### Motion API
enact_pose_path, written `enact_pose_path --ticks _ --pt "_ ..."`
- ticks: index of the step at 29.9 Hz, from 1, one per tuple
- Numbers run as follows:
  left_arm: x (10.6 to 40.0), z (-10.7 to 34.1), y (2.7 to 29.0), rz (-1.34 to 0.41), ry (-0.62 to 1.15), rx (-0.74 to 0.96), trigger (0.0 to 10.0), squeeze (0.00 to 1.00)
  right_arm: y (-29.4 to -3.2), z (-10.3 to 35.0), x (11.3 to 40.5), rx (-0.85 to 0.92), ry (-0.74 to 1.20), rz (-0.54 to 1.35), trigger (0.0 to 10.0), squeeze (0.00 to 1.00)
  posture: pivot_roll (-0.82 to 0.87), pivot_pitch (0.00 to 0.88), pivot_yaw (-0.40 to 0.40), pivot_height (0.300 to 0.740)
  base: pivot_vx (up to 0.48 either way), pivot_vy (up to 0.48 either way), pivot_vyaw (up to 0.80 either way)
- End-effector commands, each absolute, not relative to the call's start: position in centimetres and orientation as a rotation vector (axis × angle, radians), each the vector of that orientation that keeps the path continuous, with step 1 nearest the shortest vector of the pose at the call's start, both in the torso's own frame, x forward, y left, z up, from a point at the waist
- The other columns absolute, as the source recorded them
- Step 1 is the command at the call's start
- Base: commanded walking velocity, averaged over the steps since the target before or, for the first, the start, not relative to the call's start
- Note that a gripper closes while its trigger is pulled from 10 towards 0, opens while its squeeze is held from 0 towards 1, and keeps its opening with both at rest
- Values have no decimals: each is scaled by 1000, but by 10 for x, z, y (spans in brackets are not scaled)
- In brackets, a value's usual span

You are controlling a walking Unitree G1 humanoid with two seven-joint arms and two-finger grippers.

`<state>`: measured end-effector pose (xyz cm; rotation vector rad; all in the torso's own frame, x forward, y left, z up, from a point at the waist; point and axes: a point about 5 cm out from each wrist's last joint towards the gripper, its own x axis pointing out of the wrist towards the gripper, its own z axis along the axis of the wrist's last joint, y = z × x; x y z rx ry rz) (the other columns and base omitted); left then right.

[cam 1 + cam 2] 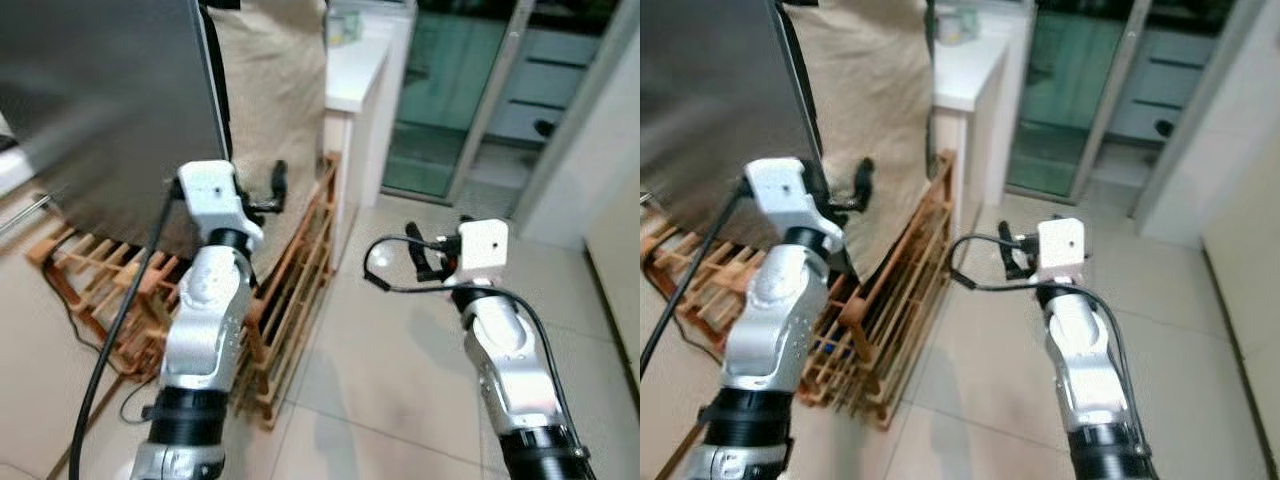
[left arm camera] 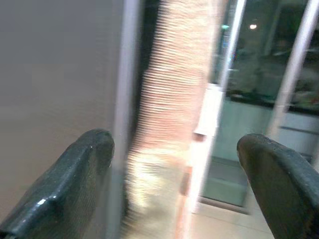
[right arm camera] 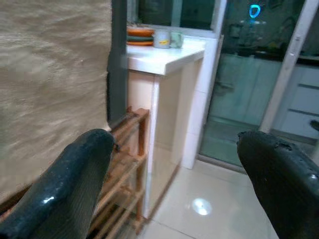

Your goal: Restocking fridge

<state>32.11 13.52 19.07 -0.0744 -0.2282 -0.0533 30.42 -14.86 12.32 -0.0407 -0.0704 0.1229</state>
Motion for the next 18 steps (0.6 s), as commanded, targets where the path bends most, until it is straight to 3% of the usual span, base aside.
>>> enact_pose_path --ticks 1,8,18 --pt "322 189 137 -47 -216 -63 10000 0 -148 124 305 -43 -81 123 10000 0 -56 0 3 740 0 0 0" --pt "341 202 150 28 -234 -49 10000 0 -149 122 308 -55 -82 134 10000 0 -49 0 -12 740 0 0 0" --pt "372 204 127 -23 -190 -62 10000 0 -164 134 317 -83 -108 104 10000 0 -99 0 -32 740 0 0 0"
